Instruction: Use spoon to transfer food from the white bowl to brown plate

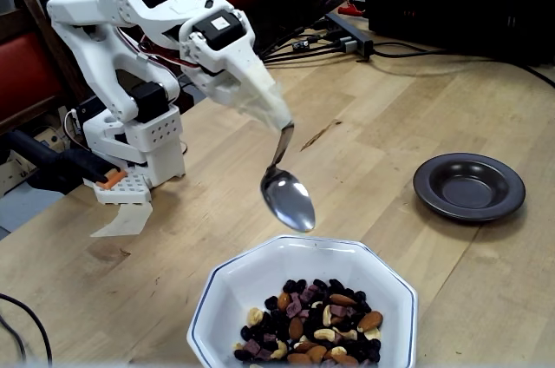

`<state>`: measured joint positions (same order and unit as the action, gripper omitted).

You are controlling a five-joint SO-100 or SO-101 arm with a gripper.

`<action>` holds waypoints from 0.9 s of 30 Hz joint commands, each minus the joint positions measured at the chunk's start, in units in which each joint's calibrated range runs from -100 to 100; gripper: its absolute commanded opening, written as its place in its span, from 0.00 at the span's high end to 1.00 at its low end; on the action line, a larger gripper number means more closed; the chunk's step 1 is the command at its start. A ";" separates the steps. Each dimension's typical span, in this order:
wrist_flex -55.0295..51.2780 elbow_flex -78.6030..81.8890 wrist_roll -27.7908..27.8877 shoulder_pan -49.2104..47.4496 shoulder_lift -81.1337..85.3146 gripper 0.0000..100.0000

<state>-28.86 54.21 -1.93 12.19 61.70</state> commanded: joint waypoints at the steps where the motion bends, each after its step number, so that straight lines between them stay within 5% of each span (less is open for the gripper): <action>1: 1.12 -4.74 -0.20 2.77 -1.67 0.96; 27: 1.83 -13.15 -0.05 6.70 -25.20 0.96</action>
<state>-28.22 47.90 -1.93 18.39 38.26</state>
